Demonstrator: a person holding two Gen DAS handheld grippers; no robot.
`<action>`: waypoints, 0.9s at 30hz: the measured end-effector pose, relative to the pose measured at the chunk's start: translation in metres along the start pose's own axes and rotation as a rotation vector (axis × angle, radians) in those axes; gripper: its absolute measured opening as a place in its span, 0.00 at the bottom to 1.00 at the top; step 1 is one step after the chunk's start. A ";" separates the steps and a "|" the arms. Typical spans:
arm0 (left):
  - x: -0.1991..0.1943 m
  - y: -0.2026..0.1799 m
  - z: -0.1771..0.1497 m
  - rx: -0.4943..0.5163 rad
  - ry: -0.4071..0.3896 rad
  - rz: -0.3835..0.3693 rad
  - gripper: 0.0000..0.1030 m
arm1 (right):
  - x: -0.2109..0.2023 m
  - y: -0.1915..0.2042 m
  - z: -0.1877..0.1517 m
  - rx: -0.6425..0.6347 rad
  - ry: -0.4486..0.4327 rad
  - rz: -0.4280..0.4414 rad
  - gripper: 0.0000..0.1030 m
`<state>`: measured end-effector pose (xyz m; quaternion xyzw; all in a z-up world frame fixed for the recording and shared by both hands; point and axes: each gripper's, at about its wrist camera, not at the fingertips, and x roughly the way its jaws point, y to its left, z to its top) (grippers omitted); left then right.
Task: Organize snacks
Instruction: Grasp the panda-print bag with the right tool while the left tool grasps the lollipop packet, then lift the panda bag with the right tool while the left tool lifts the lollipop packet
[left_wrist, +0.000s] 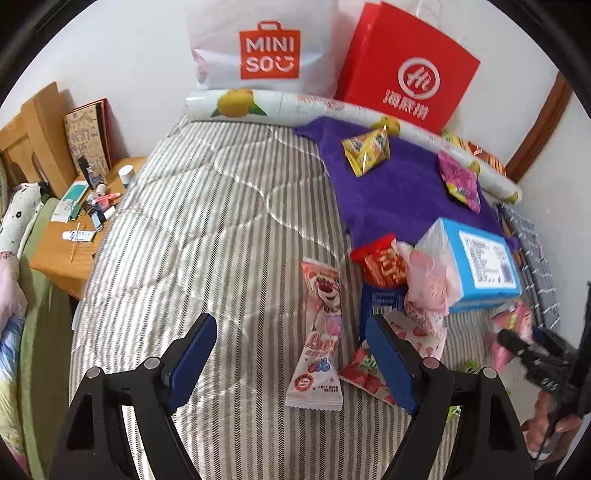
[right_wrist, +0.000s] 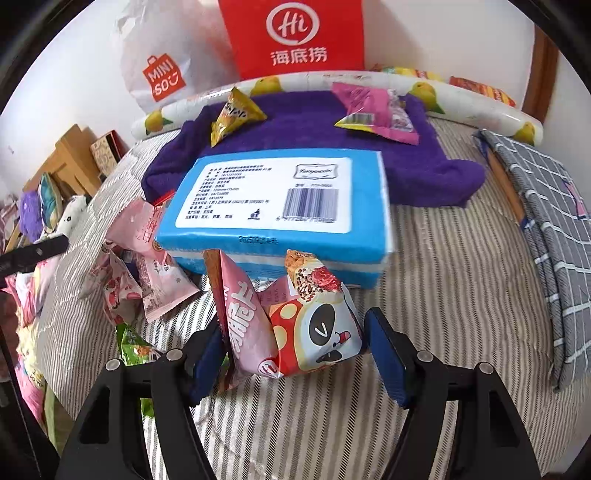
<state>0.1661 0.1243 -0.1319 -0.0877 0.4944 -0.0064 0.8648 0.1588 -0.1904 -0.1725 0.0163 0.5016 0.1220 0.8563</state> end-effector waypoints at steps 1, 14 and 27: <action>0.004 -0.002 -0.001 0.006 0.006 0.005 0.78 | -0.002 -0.002 -0.001 0.003 -0.004 -0.003 0.69; 0.044 -0.017 -0.002 0.055 0.055 0.025 0.62 | -0.025 -0.037 -0.005 0.077 -0.045 -0.051 0.69; 0.058 -0.027 0.002 0.095 0.059 0.054 0.33 | -0.020 -0.049 -0.002 0.099 -0.037 -0.072 0.69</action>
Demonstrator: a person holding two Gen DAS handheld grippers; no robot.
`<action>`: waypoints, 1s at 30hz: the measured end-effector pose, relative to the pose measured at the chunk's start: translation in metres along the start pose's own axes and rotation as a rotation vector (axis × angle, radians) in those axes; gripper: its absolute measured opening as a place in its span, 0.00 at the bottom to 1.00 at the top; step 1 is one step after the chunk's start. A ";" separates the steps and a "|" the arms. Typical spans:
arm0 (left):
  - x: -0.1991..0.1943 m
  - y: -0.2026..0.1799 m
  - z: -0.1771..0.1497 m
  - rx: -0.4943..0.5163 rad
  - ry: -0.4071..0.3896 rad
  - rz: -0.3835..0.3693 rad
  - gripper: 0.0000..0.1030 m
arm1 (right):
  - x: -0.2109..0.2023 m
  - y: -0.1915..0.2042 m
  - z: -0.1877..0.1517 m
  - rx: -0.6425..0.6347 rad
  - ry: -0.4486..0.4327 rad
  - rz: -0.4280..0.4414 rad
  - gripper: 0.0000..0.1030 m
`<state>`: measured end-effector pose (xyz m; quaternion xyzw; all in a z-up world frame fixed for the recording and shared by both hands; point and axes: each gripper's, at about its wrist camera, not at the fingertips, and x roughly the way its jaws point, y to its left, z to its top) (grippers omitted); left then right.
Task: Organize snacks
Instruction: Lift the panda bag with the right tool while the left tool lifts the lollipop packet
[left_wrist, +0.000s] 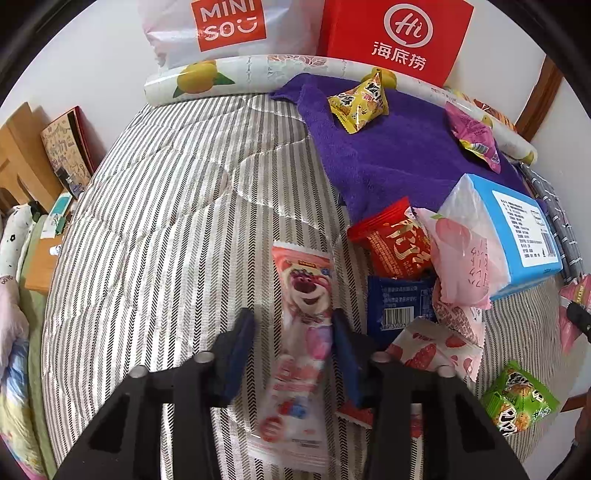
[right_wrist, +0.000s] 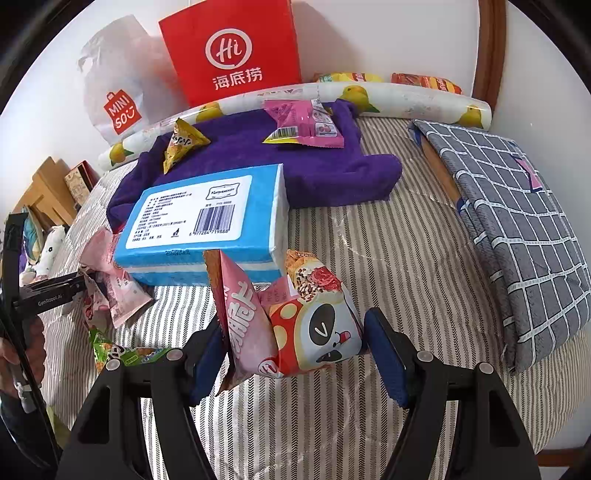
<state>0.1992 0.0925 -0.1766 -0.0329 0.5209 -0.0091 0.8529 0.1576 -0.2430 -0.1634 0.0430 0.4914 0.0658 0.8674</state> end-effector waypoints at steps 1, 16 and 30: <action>0.000 0.000 0.000 0.000 0.000 0.000 0.30 | 0.000 0.000 0.001 0.001 -0.002 0.000 0.69; -0.024 0.004 0.000 -0.014 -0.042 -0.024 0.22 | -0.021 0.004 0.003 -0.010 -0.054 0.009 0.69; -0.068 0.005 0.005 -0.041 -0.099 -0.101 0.22 | -0.051 0.012 0.012 -0.026 -0.123 0.034 0.69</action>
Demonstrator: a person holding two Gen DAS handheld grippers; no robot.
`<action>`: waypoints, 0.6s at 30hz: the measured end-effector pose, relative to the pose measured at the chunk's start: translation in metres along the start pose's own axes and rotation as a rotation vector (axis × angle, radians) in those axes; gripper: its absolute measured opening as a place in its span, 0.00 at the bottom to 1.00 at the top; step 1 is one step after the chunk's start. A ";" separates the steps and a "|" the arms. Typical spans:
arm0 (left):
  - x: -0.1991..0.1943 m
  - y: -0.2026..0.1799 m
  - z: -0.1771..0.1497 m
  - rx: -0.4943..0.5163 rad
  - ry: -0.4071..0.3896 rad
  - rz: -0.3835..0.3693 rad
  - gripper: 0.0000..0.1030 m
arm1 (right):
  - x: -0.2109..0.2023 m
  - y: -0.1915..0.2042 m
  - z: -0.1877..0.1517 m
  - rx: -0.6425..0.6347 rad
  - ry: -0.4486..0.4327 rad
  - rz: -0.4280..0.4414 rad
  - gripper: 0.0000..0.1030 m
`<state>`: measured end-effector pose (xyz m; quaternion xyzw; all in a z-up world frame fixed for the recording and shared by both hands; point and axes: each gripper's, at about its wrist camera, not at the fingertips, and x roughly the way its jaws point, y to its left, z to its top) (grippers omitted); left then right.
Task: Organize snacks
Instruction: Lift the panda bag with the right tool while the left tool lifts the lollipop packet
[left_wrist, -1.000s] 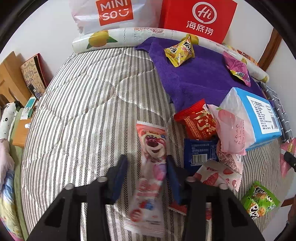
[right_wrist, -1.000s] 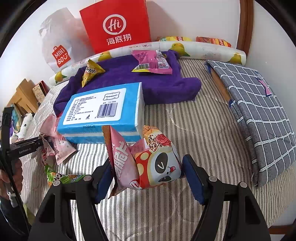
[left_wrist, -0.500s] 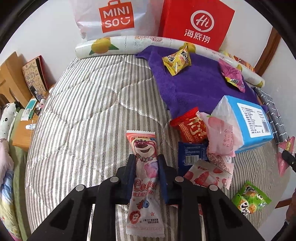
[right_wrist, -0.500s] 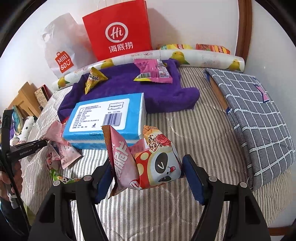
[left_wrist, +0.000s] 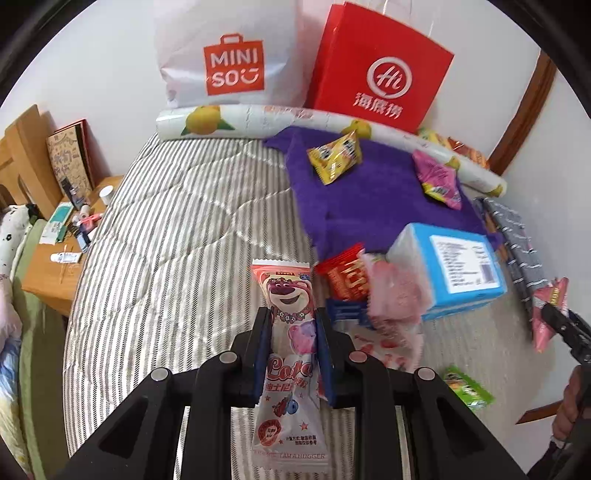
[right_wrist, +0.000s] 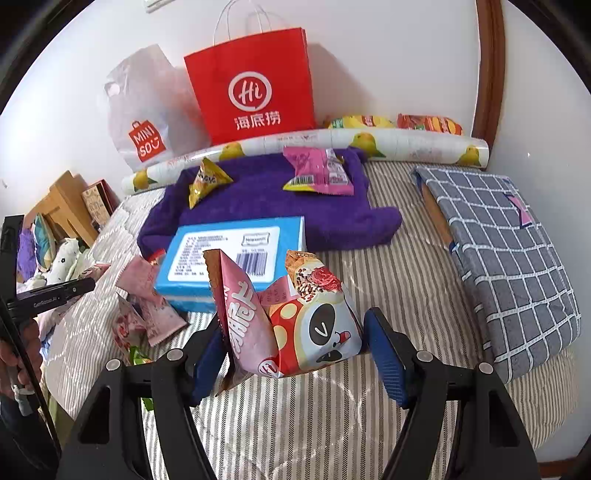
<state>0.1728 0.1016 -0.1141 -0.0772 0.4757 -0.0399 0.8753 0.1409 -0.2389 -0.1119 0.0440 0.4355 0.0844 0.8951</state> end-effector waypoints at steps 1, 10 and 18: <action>-0.003 -0.002 0.002 0.000 -0.007 -0.004 0.22 | -0.001 0.000 0.002 0.000 -0.004 0.002 0.69; -0.026 -0.019 0.023 -0.006 -0.043 -0.067 0.22 | -0.012 0.002 0.031 -0.007 -0.040 0.007 0.69; -0.032 -0.041 0.047 0.012 -0.068 -0.087 0.22 | -0.010 0.009 0.064 -0.017 -0.080 0.049 0.69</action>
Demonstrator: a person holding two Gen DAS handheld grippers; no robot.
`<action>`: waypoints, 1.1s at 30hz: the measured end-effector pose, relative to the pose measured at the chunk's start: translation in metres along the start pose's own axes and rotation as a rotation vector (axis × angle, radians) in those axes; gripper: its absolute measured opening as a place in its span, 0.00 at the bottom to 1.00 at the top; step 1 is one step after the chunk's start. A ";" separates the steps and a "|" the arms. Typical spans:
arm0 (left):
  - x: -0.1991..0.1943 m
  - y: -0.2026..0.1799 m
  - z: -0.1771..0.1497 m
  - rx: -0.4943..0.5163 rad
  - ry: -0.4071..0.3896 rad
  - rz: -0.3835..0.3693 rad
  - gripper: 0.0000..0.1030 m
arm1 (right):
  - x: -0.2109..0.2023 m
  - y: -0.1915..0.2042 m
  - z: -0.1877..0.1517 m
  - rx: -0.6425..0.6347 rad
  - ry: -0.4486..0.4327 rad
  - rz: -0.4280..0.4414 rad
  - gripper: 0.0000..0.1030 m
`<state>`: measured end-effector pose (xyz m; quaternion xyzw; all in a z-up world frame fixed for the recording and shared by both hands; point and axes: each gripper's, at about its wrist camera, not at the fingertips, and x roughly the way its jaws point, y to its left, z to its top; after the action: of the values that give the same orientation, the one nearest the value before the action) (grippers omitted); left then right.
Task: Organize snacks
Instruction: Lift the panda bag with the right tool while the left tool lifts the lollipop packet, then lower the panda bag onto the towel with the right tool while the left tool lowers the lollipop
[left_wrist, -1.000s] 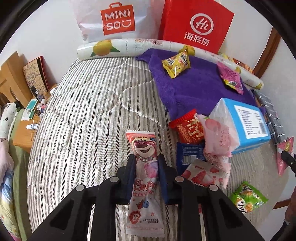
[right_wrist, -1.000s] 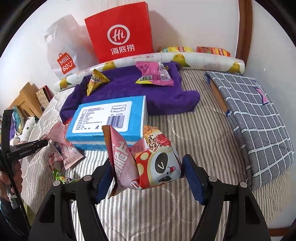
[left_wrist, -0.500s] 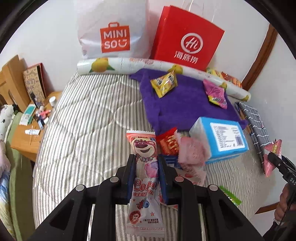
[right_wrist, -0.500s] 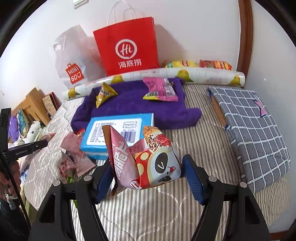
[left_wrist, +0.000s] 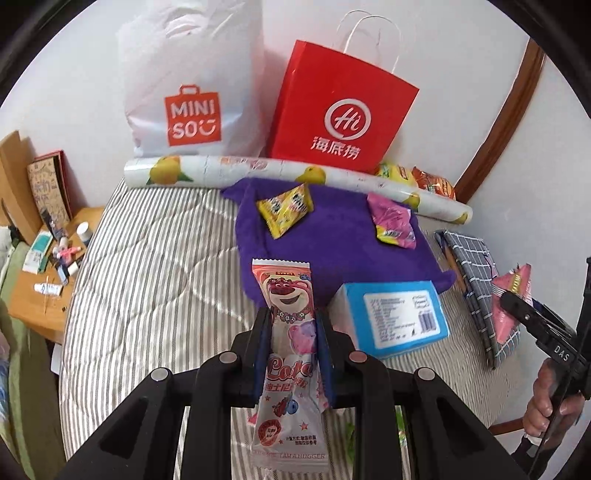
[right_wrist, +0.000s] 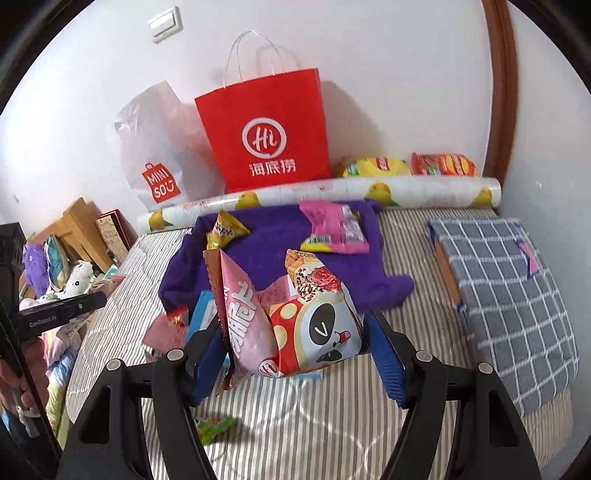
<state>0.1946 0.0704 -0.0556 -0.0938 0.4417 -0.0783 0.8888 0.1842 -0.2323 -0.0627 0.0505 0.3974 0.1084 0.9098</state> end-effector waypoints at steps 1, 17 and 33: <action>0.001 -0.003 0.004 0.004 -0.003 0.000 0.22 | 0.002 0.000 0.004 -0.004 -0.001 0.002 0.69; 0.062 -0.010 0.066 -0.028 0.030 -0.010 0.22 | 0.089 -0.018 0.064 -0.026 0.063 -0.011 0.69; 0.137 0.005 0.101 -0.130 0.087 -0.020 0.22 | 0.182 -0.027 0.067 -0.052 0.187 -0.018 0.69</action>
<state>0.3574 0.0548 -0.1031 -0.1524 0.4829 -0.0624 0.8600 0.3578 -0.2159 -0.1519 0.0131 0.4781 0.1149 0.8707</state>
